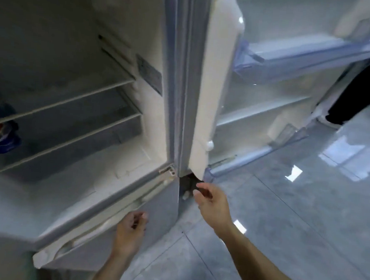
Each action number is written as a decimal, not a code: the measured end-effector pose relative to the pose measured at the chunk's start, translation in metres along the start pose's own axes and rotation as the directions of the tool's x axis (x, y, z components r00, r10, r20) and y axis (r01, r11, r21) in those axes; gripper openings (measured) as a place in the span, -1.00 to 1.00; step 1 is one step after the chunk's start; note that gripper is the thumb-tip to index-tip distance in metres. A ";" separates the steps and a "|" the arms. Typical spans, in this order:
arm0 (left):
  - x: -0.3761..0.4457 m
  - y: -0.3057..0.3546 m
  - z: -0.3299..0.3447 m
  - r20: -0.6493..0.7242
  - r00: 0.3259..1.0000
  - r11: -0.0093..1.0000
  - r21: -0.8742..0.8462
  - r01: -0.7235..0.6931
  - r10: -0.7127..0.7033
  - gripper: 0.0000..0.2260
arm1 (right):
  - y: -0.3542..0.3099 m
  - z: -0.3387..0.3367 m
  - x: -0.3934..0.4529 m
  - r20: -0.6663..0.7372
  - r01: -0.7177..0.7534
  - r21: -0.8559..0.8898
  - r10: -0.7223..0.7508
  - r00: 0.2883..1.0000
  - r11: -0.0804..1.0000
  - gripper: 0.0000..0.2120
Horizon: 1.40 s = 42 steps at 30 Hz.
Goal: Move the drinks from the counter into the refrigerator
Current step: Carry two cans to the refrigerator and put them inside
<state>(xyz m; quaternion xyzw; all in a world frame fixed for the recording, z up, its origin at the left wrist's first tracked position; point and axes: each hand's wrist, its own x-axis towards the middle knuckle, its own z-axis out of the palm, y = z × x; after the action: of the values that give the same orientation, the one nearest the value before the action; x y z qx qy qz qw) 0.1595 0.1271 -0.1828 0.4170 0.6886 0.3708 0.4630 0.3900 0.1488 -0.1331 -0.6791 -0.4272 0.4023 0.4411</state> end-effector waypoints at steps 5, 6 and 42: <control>-0.051 -0.016 0.062 0.202 0.979 0.990 0.140 0.012 -0.040 -0.90 | 0.079 -0.121 -0.056 -0.200 -0.212 0.015 0.211 0.957 0.977 -0.85; -0.060 -0.020 0.070 0.228 0.972 0.988 0.153 0.021 -0.056 -0.91 | 0.094 -0.141 -0.071 -0.231 -0.246 0.022 0.244 0.942 0.969 -0.85; 0.000 0.054 0.489 0.572 0.713 0.803 0.596 -0.020 -0.406 -0.89 | 0.322 -0.388 -0.159 -0.288 -0.924 0.289 0.943 0.167 0.251 -0.84</control>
<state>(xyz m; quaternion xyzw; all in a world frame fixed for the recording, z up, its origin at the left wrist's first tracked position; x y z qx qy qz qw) 0.6350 0.2085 -0.2793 0.5608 0.5913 -0.0791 0.5742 0.7717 -0.1780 -0.2978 -0.8528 0.1898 0.4457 0.1950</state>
